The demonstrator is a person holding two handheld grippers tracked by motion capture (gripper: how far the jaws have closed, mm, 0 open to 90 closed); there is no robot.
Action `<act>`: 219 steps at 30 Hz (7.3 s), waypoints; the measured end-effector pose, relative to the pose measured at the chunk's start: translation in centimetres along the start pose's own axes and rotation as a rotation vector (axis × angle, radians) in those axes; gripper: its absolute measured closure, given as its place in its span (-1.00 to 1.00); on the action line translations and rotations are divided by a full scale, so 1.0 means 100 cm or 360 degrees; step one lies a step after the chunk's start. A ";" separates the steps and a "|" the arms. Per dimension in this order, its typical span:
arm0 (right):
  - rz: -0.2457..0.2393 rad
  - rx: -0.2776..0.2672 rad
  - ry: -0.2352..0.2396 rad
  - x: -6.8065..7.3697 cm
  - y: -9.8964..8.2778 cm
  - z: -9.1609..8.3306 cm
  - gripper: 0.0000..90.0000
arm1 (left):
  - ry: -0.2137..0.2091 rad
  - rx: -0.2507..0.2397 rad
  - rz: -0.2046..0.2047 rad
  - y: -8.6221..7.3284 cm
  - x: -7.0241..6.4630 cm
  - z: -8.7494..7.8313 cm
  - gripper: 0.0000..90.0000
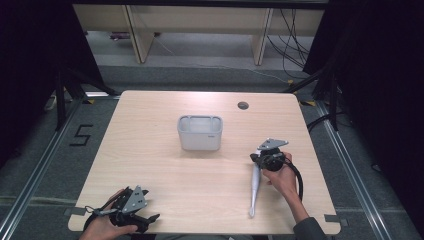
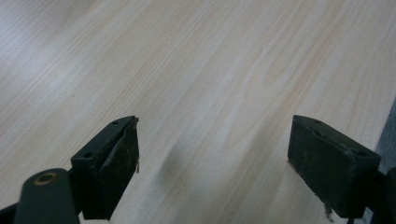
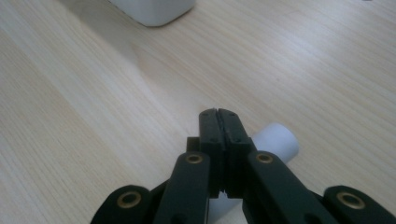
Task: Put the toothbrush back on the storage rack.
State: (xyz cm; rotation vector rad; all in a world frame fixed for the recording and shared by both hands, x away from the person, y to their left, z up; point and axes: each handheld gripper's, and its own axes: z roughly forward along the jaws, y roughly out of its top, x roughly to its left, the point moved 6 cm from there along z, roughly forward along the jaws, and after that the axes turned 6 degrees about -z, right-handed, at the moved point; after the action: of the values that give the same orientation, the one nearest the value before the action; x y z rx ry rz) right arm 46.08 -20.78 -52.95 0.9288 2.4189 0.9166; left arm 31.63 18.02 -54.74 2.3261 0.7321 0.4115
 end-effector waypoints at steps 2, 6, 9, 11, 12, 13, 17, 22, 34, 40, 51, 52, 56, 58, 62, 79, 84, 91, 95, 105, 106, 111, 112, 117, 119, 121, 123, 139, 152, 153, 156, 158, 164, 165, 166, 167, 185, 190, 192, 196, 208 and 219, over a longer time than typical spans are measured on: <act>0.0013 0.0022 -0.0001 -0.001 -0.002 -0.002 0.99 | -0.0002 -0.0004 0.0003 0.000 0.000 0.000 -0.64; -0.0012 0.0031 -0.0015 -0.003 -0.006 -0.004 0.99 | 0.0006 0.0002 0.0016 0.000 0.001 -0.001 -0.64; -0.0016 0.0043 -0.0018 -0.003 -0.008 -0.006 0.98 | -0.0011 -0.0010 0.0002 0.001 -0.001 -0.001 -0.64; -0.0009 0.0051 -0.0018 -0.004 -0.009 -0.008 0.98 | -0.0005 -0.0004 0.0003 0.000 0.000 0.000 -0.64; -0.0009 0.0046 -0.0022 -0.005 -0.010 -0.008 0.98 | -0.0001 -0.0009 0.0012 0.000 0.000 -0.001 -0.64; -0.0011 0.0063 -0.0022 -0.005 -0.011 -0.009 0.98 | -0.0014 -0.0022 -0.0001 0.001 -0.001 0.000 -0.64; -0.0026 0.0087 -0.0047 -0.006 -0.015 -0.012 0.98 | 0.0007 0.0004 0.0018 0.000 0.001 -0.001 -0.64; -0.0047 0.0105 -0.0059 -0.004 -0.020 -0.019 0.97 | -0.0014 -0.0009 0.0005 0.001 0.000 -0.001 -0.64; -0.0038 0.0149 -0.0061 0.003 -0.033 -0.034 0.97 | -0.0013 -0.0009 0.0009 0.001 0.000 -0.002 -0.64; -0.0060 0.0162 -0.0063 0.007 -0.038 -0.037 0.96 | -0.0010 -0.0011 0.0007 0.001 0.000 -0.002 -0.64; 0.0018 0.0144 -0.0112 0.007 -0.037 -0.046 0.70 | 0.0006 -0.0001 0.0012 0.000 0.001 -0.001 -0.64; 0.0063 0.0132 -0.0117 0.006 -0.035 -0.047 0.66 | -0.0003 -0.0008 0.0004 0.001 0.000 -0.001 -0.64; 0.0181 0.0107 -0.0104 0.000 -0.028 -0.051 0.37 | 0.0001 -0.0001 0.0003 0.000 0.000 0.000 -0.64; 0.0234 0.0117 -0.0100 0.001 -0.025 -0.051 0.26 | -0.0001 -0.0002 0.0003 0.000 0.000 0.000 -0.64; 0.0305 0.0140 -0.0073 0.007 -0.019 -0.048 0.10 | 0.0002 0.0003 0.0002 0.000 0.001 0.000 -0.64; 0.0390 0.0321 -0.0034 0.010 -0.013 -0.018 -0.28 | -0.0012 -0.0009 -0.0006 0.000 0.000 0.000 -0.64; 0.0402 0.0402 -0.0036 0.013 -0.011 -0.012 -0.25 | -0.0014 -0.0004 -0.0003 0.000 0.000 0.000 -0.64; 0.0353 0.0431 -0.0041 0.011 -0.010 -0.007 -0.12 | -0.0015 -0.0016 -0.0017 0.000 0.000 0.000 -0.64; 0.0318 0.0443 -0.0026 0.010 -0.011 -0.007 -0.06 | -0.0008 0.0003 0.0012 0.000 0.001 -0.001 -0.64; 0.0303 0.0510 0.0025 0.013 -0.013 -0.007 0.11 | -0.0007 0.0004 0.0013 0.000 0.002 -0.001 -0.64; 0.0281 0.0527 0.0029 0.013 -0.014 -0.006 0.16 | -0.0005 0.0001 0.0008 0.000 0.002 -0.001 -0.64; 0.0242 0.0582 0.0031 0.012 -0.014 -0.006 0.21 | -0.0007 -0.0005 -0.0001 0.000 0.001 0.000 -0.64; 0.0218 0.0605 0.0020 0.011 -0.013 -0.005 0.25 | -0.0005 -0.0005 0.0002 0.000 0.002 -0.001 -0.64; 0.0131 0.0685 0.0033 0.009 -0.009 -0.006 0.33 | -0.0006 -0.0010 -0.0004 0.000 0.001 -0.001 -0.64; 0.0113 0.0703 0.0047 0.007 -0.008 -0.005 0.35 | -0.0011 -0.0016 -0.0007 0.000 0.001 -0.001 -0.64; 0.0108 0.0742 0.0071 0.009 -0.008 -0.003 0.39 | -0.0014 -0.0011 -0.0011 0.000 0.001 -0.001 -0.64; 0.0089 0.0782 0.0071 0.009 -0.008 -0.002 0.43 | 0.0003 -0.0003 -0.0002 0.000 0.002 -0.001 -0.64; -0.0037 0.0960 0.0138 0.010 -0.003 0.000 0.45 | -0.0006 -0.0007 -0.0002 0.000 0.002 -0.001 -0.64; -0.0079 0.1083 0.0137 0.012 -0.001 0.001 0.47 | 0.0005 -0.0006 0.0009 0.001 0.002 -0.001 -0.64; -0.0079 0.1083 0.0137 0.012 -0.001 0.001 0.47 | -0.0004 -0.0010 -0.0021 0.001 0.001 -0.001 -0.64; -0.0083 0.1097 0.0130 0.011 -0.001 0.001 0.47 | -0.0004 -0.0006 0.0001 0.001 0.002 -0.001 -0.64; -0.0110 0.1101 0.0134 0.010 -0.002 0.000 0.47 | -0.0011 -0.0013 -0.0022 0.001 0.000 -0.001 -0.64; -0.0205 0.1121 0.0139 0.005 -0.003 0.001 0.47 | -0.0007 -0.0020 -0.0003 0.001 0.001 -0.002 -0.64; -0.0212 0.1145 0.0147 0.005 -0.004 0.000 0.47 | -0.0009 -0.0022 -0.0003 0.001 0.001 -0.002 -0.64; -0.0174 0.1121 0.0144 0.006 -0.003 0.001 0.47 | -0.0005 -0.0014 0.0005 0.001 0.002 -0.002 -0.64; -0.0174 0.1121 0.0144 0.006 -0.003 0.001 0.47 | -0.0008 -0.0018 -0.0002 0.001 0.002 -0.002 -0.64; -0.0026 0.0817 0.0105 0.000 0.011 -0.029 0.48 | -0.0013 -0.0025 0.0002 0.002 0.002 -0.002 -0.64; 0.0056 0.0670 0.0086 -0.003 0.019 -0.042 0.48 | -0.0008 -0.0015 -0.0007 0.001 0.002 -0.001 -0.64; 0.0075 0.0565 0.0086 -0.005 0.024 -0.049 0.48 | -0.0005 -0.0004 0.0005 0.000 0.002 -0.001 -0.64; 0.0115 0.0414 0.0082 -0.007 0.034 -0.060 0.48 | -0.0009 -0.0016 -0.0009 0.001 0.001 -0.001 -0.64; 0.0088 0.0020 0.0018 -0.019 0.057 -0.074 0.48 | -0.0006 -0.0019 -0.0008 0.001 0.002 -0.001 -0.64; 0.0160 -0.0241 -0.0001 -0.020 0.079 -0.073 0.48 | -0.0006 -0.0026 0.0003 0.002 0.002 -0.002 -0.64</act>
State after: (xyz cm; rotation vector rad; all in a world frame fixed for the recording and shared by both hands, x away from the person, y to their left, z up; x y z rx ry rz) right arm 46.99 -20.90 -42.03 1.0007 2.2831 1.1182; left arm 31.75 18.11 -54.50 2.3120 0.7221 0.4122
